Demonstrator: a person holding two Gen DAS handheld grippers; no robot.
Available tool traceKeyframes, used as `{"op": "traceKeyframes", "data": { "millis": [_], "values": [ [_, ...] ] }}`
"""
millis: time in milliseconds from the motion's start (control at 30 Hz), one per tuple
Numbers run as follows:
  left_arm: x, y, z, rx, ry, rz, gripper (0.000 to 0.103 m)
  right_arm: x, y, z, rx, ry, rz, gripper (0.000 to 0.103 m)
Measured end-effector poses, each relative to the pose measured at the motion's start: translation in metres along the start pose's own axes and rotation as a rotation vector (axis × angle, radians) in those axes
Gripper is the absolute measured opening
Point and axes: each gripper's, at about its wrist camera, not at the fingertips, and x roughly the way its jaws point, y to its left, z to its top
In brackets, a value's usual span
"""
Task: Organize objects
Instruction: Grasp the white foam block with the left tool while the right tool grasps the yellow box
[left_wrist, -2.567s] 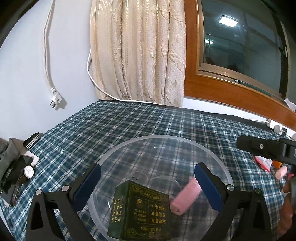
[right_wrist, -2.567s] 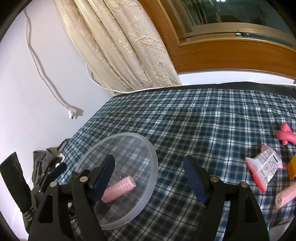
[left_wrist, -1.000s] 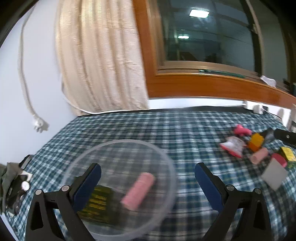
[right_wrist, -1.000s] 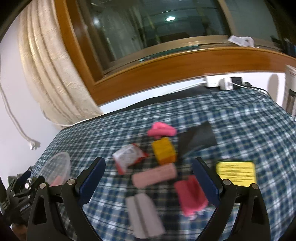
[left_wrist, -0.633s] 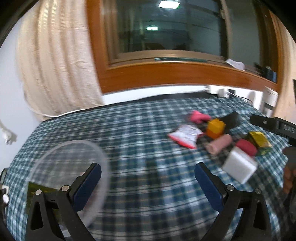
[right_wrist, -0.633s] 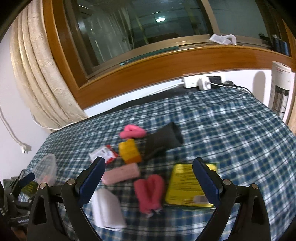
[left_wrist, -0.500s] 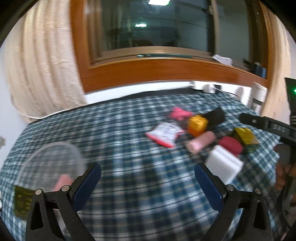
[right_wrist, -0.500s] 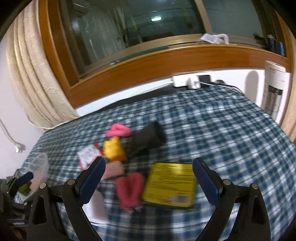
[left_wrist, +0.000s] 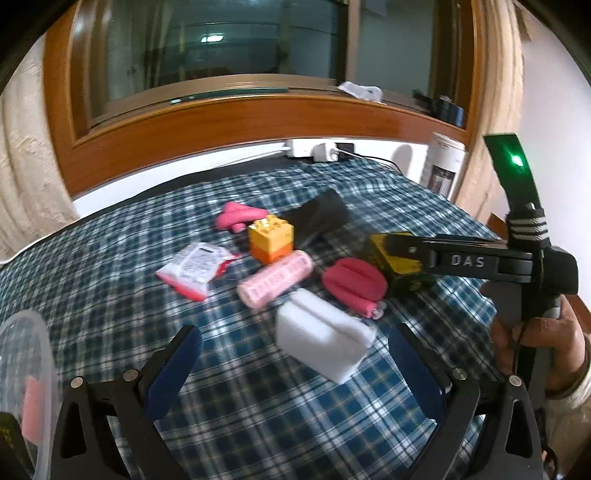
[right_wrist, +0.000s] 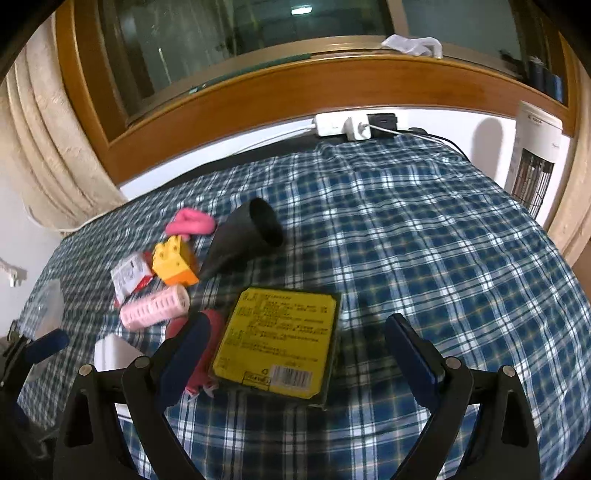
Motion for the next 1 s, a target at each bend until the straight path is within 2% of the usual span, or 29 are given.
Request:
{"op": "traceKeyframes", "data": {
  "millis": [200,467,533,600,633,700,733,1000],
  "values": [
    [0.018,-0.005,0.003,0.022,0.051,-0.021,0.102,0.006,0.001,-0.003,0.002,0.024,-0.001,0.096],
    [0.035,-0.011,0.005,0.059,0.072,-0.02,0.101,0.007,0.0,-0.004,0.007,0.033,-0.002,0.096],
    [0.039,-0.008,0.005,0.047,0.08,-0.025,0.095,0.007,0.0,-0.004,0.008,0.036,0.0,0.096],
    [0.043,-0.005,0.005,0.032,0.095,-0.047,0.078,0.008,0.0,-0.004,0.007,0.037,0.0,0.096],
    [0.044,-0.004,0.005,0.024,0.1,-0.067,0.077,0.008,0.0,-0.004,0.008,0.037,0.001,0.096],
    [0.044,-0.005,0.005,0.015,0.1,-0.094,0.067,0.008,-0.001,-0.004,0.009,0.038,0.001,0.096],
    [0.043,-0.006,0.005,0.018,0.097,-0.105,0.066,0.009,-0.001,-0.004,0.009,0.039,0.001,0.096],
    [0.02,-0.007,0.002,0.05,0.025,-0.043,0.065,0.011,-0.001,-0.007,-0.004,0.046,-0.004,0.096]
  ]
}}
